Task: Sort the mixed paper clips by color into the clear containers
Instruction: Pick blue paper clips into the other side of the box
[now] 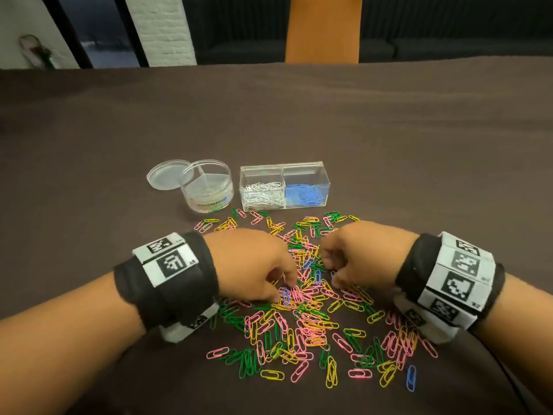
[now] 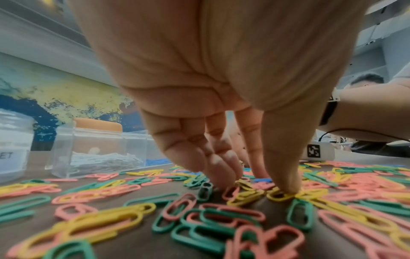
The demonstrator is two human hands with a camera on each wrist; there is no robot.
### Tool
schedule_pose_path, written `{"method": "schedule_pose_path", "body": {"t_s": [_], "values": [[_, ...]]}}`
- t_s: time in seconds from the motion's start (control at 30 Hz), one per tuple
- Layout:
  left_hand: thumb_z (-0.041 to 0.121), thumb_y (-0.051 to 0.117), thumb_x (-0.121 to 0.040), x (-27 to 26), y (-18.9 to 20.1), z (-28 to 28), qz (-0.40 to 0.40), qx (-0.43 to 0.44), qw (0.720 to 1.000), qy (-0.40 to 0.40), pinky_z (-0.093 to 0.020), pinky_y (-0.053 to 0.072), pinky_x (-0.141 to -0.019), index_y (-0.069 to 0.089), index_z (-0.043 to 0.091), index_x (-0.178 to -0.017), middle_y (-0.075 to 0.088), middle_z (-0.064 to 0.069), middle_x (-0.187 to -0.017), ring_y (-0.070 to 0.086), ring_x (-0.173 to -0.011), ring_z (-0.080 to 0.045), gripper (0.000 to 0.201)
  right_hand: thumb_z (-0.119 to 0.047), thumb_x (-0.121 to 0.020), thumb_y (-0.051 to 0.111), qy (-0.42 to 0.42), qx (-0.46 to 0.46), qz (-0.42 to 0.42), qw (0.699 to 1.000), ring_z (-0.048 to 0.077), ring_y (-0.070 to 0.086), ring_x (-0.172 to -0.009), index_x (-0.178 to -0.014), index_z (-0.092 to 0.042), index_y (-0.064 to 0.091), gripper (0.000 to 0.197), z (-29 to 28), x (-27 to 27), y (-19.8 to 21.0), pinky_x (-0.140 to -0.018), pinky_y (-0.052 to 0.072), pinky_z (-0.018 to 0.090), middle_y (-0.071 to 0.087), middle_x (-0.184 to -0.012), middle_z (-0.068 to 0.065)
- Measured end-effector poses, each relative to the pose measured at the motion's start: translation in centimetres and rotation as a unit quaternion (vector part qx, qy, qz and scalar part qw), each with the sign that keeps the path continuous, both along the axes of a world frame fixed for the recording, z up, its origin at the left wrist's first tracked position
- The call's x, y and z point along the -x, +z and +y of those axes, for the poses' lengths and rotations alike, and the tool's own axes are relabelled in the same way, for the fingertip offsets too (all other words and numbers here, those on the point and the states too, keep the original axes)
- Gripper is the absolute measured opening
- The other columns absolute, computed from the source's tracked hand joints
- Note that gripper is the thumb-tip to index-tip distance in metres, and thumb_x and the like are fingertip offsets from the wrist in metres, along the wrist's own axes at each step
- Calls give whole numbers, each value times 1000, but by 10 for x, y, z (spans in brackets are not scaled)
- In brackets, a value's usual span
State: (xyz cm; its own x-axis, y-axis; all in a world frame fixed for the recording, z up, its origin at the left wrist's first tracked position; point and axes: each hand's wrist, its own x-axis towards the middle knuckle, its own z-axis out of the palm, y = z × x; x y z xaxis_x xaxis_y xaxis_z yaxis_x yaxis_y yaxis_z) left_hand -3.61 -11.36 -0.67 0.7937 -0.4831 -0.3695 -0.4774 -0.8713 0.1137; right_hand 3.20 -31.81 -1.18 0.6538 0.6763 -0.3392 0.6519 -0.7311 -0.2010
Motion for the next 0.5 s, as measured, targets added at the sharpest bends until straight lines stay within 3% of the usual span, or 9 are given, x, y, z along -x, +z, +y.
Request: {"method": "schedule_pose_path", "body": {"t_s": [0.1, 0.23, 0.37, 0.5], "values": [[49, 64, -89, 2, -5, -1, -10, 18, 999, -25, -31, 49, -78, 63, 41, -115, 53, 14, -102, 53, -92, -5, 27, -34, -80, 77, 2, 1, 16, 1000, 7, 58, -76, -85, -27, 62, 17, 2, 0, -2, -69, 50, 28, 64, -81, -10], [44, 64, -90, 5, -8, -3, -42, 35, 998, -39, -26, 45, -74, 67, 37, -104, 51, 14, -106, 52, -92, -4, 16, -39, -76, 79, -19, 7, 25, 999, 9, 61, -79, -89, -27, 66, 22, 2, -5, -5, -74, 54, 32, 65, -84, -10], [34, 65, -86, 9, -10, 1, -64, 85, 994, -35, -22, 40, -65, 65, 29, -88, 52, 14, -92, 47, -76, -1, 5, -36, -78, 78, -3, -2, 29, 1000, 10, 59, -76, -85, -25, 64, 19, -1, -5, -5, -66, 48, 26, 64, -83, -7], [20, 68, -78, 5, -5, 18, -68, 162, 980, 95, -22, 46, -64, 59, 22, -75, 62, 11, -76, 55, -69, -2, 10, -19, -82, 63, 31, -77, -14, 996, 15, 56, -72, -76, -22, 50, 15, -4, -2, -2, -62, 46, 31, 60, -76, -3]]}}
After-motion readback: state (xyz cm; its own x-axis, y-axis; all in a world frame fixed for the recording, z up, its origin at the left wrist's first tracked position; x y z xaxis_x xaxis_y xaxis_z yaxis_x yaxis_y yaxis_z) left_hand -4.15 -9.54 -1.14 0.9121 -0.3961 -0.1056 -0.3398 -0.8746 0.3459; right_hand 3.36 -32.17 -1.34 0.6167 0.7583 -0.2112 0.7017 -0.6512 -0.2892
